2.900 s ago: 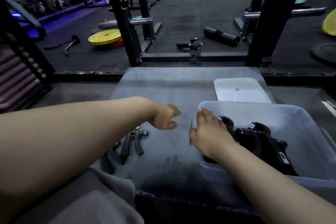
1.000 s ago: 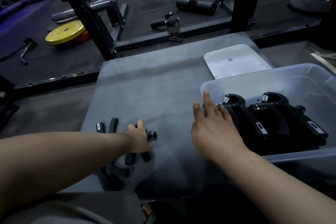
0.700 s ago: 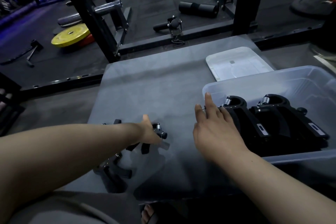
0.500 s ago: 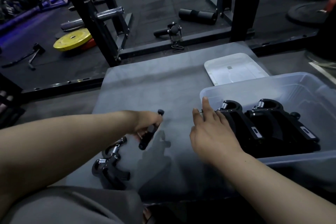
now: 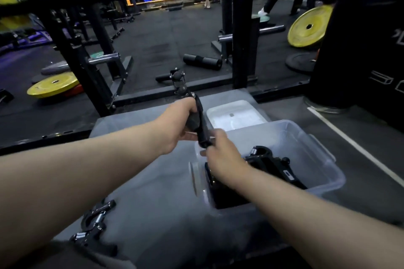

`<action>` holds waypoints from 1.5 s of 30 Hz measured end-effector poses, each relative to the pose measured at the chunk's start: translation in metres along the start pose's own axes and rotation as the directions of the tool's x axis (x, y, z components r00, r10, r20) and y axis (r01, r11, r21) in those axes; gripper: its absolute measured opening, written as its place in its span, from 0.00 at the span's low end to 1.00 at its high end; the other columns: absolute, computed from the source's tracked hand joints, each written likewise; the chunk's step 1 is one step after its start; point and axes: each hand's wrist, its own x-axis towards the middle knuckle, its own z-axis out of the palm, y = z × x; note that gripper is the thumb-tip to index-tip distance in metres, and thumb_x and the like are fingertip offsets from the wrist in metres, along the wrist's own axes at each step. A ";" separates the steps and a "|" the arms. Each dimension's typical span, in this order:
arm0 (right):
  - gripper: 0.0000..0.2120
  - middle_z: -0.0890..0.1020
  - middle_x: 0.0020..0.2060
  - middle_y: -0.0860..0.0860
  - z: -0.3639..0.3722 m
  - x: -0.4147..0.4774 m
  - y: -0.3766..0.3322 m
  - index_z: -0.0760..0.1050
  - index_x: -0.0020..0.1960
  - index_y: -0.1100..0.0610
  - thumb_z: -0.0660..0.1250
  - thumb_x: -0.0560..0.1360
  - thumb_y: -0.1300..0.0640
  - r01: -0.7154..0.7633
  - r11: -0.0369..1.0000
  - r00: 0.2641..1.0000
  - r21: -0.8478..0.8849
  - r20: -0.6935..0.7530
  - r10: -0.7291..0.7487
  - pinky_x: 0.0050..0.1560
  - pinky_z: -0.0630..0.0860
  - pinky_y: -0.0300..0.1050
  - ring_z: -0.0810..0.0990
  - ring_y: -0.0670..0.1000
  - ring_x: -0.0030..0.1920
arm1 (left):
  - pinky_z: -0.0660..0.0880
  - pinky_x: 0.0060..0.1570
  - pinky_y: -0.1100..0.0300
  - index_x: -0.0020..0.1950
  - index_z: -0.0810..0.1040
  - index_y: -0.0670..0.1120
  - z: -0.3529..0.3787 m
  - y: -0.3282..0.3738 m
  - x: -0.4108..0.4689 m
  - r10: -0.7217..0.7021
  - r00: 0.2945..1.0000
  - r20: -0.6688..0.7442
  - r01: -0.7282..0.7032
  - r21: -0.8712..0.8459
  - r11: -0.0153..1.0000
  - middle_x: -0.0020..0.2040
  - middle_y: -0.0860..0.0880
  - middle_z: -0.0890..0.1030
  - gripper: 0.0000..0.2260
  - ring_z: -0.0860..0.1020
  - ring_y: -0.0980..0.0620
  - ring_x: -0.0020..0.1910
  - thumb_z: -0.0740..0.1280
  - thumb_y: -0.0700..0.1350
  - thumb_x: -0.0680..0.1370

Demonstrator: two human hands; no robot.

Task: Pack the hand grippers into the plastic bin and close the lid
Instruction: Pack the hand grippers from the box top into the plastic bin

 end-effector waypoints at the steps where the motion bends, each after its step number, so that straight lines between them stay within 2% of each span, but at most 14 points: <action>1: 0.15 0.81 0.54 0.56 -0.015 0.001 -0.007 0.69 0.60 0.55 0.57 0.75 0.65 -0.069 0.988 0.998 0.138 0.026 0.066 0.49 0.77 0.48 0.83 0.56 0.51 | 0.79 0.51 0.34 0.48 0.75 0.41 0.011 0.002 -0.002 0.028 1.000 -0.004 -0.028 -0.019 0.999 0.39 0.40 0.77 0.11 0.78 0.38 0.42 0.60 0.41 0.68; 5: 0.16 0.82 0.49 0.58 -0.082 0.001 -0.022 0.75 0.51 0.58 0.56 0.71 0.73 -0.202 0.923 0.972 0.328 0.185 0.147 0.53 0.79 0.54 0.84 0.58 0.50 | 0.80 0.52 0.38 0.49 0.74 0.40 0.044 0.001 -0.004 0.040 0.998 0.038 -0.036 -0.119 0.992 0.40 0.39 0.79 0.11 0.80 0.39 0.41 0.58 0.41 0.70; 10: 0.21 0.78 0.49 0.57 -0.128 0.003 -0.006 0.77 0.58 0.60 0.64 0.65 0.58 -0.357 0.886 0.867 0.295 0.458 0.197 0.53 0.76 0.53 0.76 0.57 0.49 | 0.79 0.37 0.52 0.54 0.74 0.41 0.077 -0.015 -0.007 0.029 0.973 0.230 -0.021 -0.039 0.999 0.44 0.42 0.81 0.08 0.78 0.45 0.38 0.58 0.37 0.78; 14: 0.19 0.81 0.60 0.53 -0.137 0.003 0.007 0.77 0.64 0.49 0.66 0.73 0.51 -0.298 0.932 0.824 0.207 0.549 0.141 0.66 0.69 0.55 0.79 0.55 0.61 | 0.81 0.49 0.47 0.57 0.77 0.41 0.082 -0.024 -0.001 -0.036 0.953 0.299 0.038 -0.001 0.999 0.54 0.43 0.83 0.11 0.82 0.41 0.51 0.58 0.34 0.80; 16: 0.15 0.82 0.59 0.50 -0.136 0.002 0.010 0.78 0.62 0.49 0.67 0.76 0.48 -0.254 0.958 0.836 0.131 0.527 0.150 0.68 0.69 0.55 0.79 0.52 0.63 | 0.79 0.57 0.43 0.62 0.77 0.38 0.078 -0.028 0.004 -0.118 0.940 0.321 0.125 -0.003 0.992 0.57 0.41 0.83 0.12 0.82 0.40 0.57 0.58 0.37 0.82; 19: 0.18 0.85 0.52 0.49 -0.124 0.003 0.017 0.80 0.59 0.53 0.68 0.76 0.43 -0.303 0.951 0.860 0.058 0.448 0.246 0.58 0.74 0.47 0.81 0.48 0.52 | 0.81 0.53 0.46 0.62 0.77 0.35 0.069 -0.034 0.009 -0.250 0.923 0.293 0.247 0.049 0.968 0.56 0.39 0.84 0.14 0.83 0.42 0.54 0.56 0.35 0.80; 23: 0.07 0.81 0.44 0.54 -0.101 0.004 0.025 0.76 0.56 0.60 0.62 0.81 0.59 -0.347 0.936 0.886 0.052 0.345 0.309 0.45 0.76 0.45 0.79 0.49 0.40 | 0.82 0.43 0.51 0.60 0.75 0.37 0.052 -0.043 0.011 -0.365 0.907 0.211 0.313 0.245 0.918 0.51 0.40 0.83 0.13 0.83 0.44 0.43 0.54 0.37 0.82; 28: 0.11 0.81 0.49 0.54 -0.091 0.007 0.028 0.73 0.61 0.55 0.64 0.79 0.61 -0.317 0.948 0.926 -0.035 0.206 0.317 0.39 0.76 0.40 0.79 0.50 0.43 | 0.73 0.26 0.61 0.45 0.74 0.39 0.042 -0.058 0.000 -0.390 0.903 0.181 0.232 0.558 0.797 0.26 0.48 0.77 0.07 0.82 0.47 0.30 0.59 0.37 0.81; 32: 0.14 0.81 0.52 0.55 -0.084 0.005 0.032 0.72 0.64 0.55 0.64 0.79 0.60 -0.269 0.939 0.928 -0.213 0.204 0.312 0.38 0.76 0.42 0.79 0.52 0.43 | 0.68 0.24 0.63 0.45 0.76 0.40 0.040 -0.066 -0.005 -0.348 0.924 0.160 0.161 0.662 0.732 0.30 0.48 0.79 0.03 0.82 0.47 0.32 0.65 0.38 0.78; 34: 0.14 0.82 0.52 0.55 -0.080 0.006 0.034 0.73 0.63 0.55 0.63 0.78 0.58 -0.205 0.912 0.943 -0.356 0.178 0.282 0.45 0.78 0.46 0.81 0.55 0.46 | 0.69 0.23 0.64 0.43 0.76 0.41 0.040 -0.067 -0.009 -0.348 0.922 0.171 0.130 0.710 0.692 0.33 0.47 0.79 0.04 0.80 0.49 0.31 0.65 0.38 0.78; 36: 0.13 0.81 0.52 0.53 -0.078 0.006 0.033 0.75 0.60 0.54 0.62 0.77 0.53 -0.116 0.809 0.951 -0.576 0.172 0.258 0.53 0.77 0.48 0.80 0.56 0.51 | 0.69 0.22 0.64 0.41 0.75 0.41 0.041 -0.066 -0.013 -0.342 0.925 0.164 0.116 0.736 0.667 0.33 0.48 0.78 0.05 0.79 0.53 0.27 0.65 0.38 0.78; 38: 0.10 0.79 0.50 0.51 -0.075 0.003 0.031 0.73 0.55 0.54 0.62 0.77 0.51 -0.033 0.704 0.941 -0.710 0.215 0.260 0.51 0.73 0.45 0.77 0.54 0.50 | 0.67 0.21 0.64 0.41 0.74 0.42 0.044 -0.065 -0.016 -0.325 0.935 0.145 0.096 0.776 0.624 0.29 0.49 0.77 0.06 0.74 0.56 0.19 0.64 0.39 0.78; 41: 0.09 0.76 0.50 0.51 -0.069 -0.001 0.032 0.68 0.53 0.53 0.62 0.76 0.52 0.035 0.635 0.938 -0.771 0.245 0.246 0.48 0.72 0.45 0.75 0.53 0.48 | 0.67 0.21 0.64 0.41 0.74 0.42 0.047 -0.065 -0.015 -0.304 0.943 0.135 0.055 0.839 0.541 0.27 0.49 0.77 0.07 0.71 0.56 0.16 0.63 0.43 0.78; 45: 0.17 0.77 0.55 0.54 -0.067 0.000 0.036 0.67 0.59 0.55 0.65 0.74 0.49 0.059 0.625 0.950 -0.778 0.236 0.204 0.50 0.73 0.47 0.76 0.54 0.51 | 0.70 0.25 0.65 0.40 0.75 0.45 0.046 -0.067 -0.015 -0.288 0.944 0.163 -0.045 0.925 0.377 0.30 0.47 0.78 0.13 0.72 0.52 0.23 0.67 0.54 0.76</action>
